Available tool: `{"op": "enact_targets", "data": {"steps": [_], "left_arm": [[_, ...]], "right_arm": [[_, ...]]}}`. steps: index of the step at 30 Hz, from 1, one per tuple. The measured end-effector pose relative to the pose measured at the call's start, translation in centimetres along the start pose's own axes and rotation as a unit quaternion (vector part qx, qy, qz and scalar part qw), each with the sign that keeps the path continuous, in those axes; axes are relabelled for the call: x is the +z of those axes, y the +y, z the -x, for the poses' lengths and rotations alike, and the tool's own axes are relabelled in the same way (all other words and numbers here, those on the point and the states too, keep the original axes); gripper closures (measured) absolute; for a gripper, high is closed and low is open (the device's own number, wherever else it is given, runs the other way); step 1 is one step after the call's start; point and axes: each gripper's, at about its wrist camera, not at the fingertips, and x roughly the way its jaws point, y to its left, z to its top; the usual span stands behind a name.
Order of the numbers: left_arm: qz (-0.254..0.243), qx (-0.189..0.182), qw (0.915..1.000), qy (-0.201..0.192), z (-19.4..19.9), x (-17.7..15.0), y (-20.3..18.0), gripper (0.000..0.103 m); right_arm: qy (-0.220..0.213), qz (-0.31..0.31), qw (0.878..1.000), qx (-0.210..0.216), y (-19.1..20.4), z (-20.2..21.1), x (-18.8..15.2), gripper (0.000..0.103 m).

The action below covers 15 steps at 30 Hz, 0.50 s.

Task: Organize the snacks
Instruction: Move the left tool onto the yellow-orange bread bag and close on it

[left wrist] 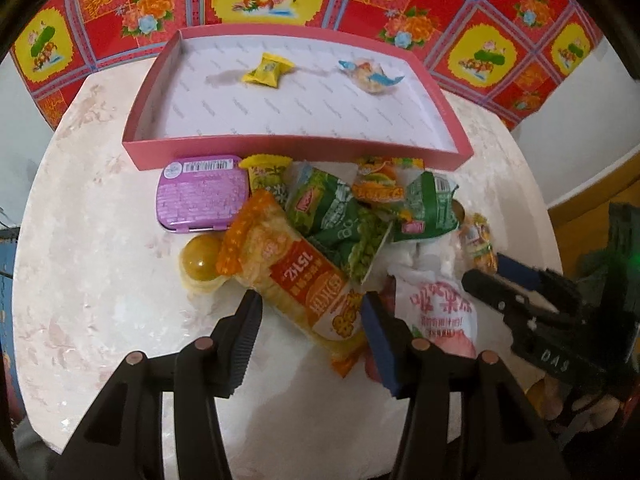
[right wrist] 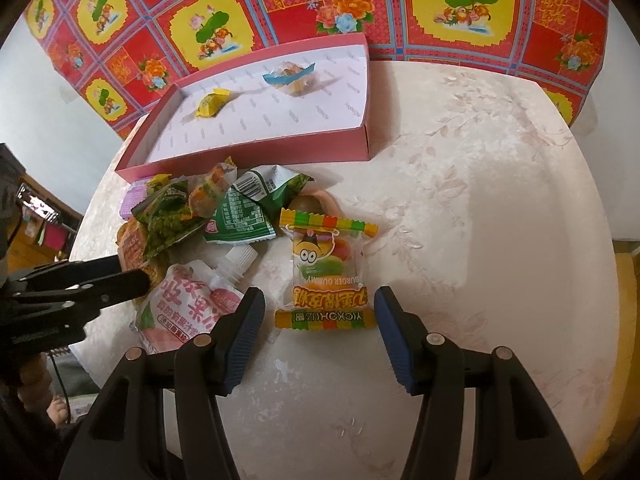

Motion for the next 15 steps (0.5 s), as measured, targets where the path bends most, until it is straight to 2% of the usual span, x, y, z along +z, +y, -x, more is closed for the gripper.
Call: {"op": "enact_targets", "data": {"steps": [6, 12, 15], "left_arm": [[0.015, -0.003, 0.9998, -0.009, -0.4, 0.4, 0.0, 0.048], [0.002, 0.008, 0.9998, -0.020, -0.7, 0.8, -0.6, 0.047], [-0.003, 0.013, 0.9998, -0.012, -1.3, 0.8, -0.8, 0.045]], "right_arm": [[-0.007, 0.006, 1.000, -0.003, 0.1, 0.0, -0.2, 0.044], [-0.012, 0.009, 1.000, -0.006, 0.2, 0.1, -0.3, 0.044], [-0.013, 0.008, 1.000, -0.006, 0.2, 0.1, -0.3, 0.044]]}}
